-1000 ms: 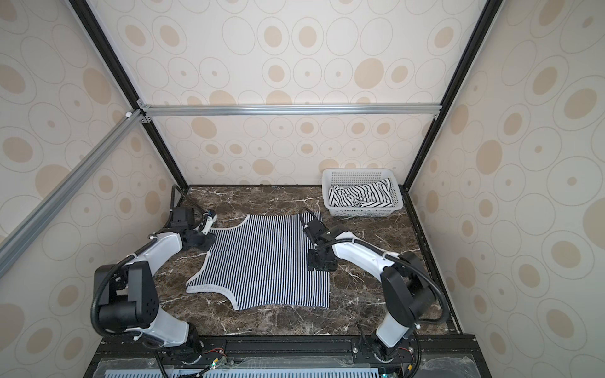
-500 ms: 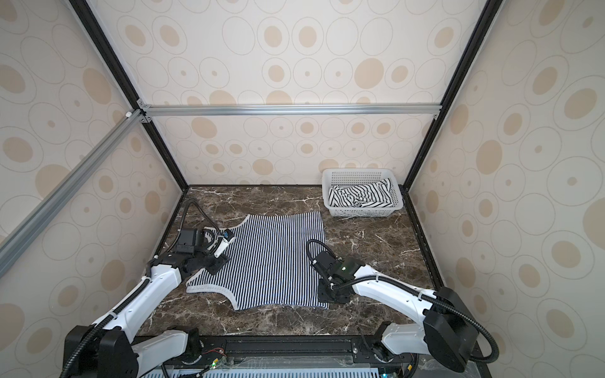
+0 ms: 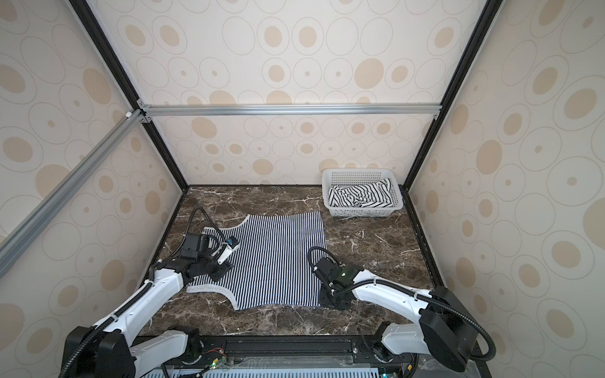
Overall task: Fold and stack tank tops
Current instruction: Fold the tank top at the center of the table.
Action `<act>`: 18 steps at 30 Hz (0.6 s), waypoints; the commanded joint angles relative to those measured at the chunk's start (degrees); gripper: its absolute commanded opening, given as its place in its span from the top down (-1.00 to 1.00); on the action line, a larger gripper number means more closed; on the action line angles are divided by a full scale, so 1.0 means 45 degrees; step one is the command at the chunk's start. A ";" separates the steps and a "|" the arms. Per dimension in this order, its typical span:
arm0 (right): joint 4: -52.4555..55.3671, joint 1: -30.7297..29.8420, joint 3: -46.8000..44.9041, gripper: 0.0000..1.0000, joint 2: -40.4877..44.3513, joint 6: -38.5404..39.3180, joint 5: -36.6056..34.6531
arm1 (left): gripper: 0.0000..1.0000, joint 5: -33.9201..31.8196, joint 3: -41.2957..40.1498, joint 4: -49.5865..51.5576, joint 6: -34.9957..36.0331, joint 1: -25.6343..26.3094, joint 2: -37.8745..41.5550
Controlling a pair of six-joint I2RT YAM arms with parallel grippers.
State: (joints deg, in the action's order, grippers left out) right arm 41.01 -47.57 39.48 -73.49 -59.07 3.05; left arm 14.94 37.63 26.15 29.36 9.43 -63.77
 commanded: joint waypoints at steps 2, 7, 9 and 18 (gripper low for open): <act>-0.0115 -0.0093 0.0073 0.26 -0.0735 -0.0233 0.0021 | 0.17 0.0158 0.0059 -0.0164 -0.0061 0.0121 -0.0029; -0.0169 -0.0171 0.0112 0.26 -0.1269 -0.0194 -0.0012 | 0.16 0.0049 -0.0061 -0.0323 -0.0100 0.0131 -0.0023; -0.0118 -0.0229 0.0149 0.27 -0.1426 -0.0193 -0.0065 | 0.15 0.0077 -0.0109 -0.0328 -0.0105 0.0150 -0.0021; 0.0215 -0.1067 0.0873 0.30 -0.2609 -0.0200 -0.0197 | 0.14 -0.0182 -0.0180 -0.0187 0.0077 0.0226 0.0040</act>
State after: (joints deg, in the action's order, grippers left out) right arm 40.71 -50.78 41.82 -83.02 -59.09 2.31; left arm 14.72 36.75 24.77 29.19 9.93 -63.90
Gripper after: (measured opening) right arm 0.351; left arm 0.431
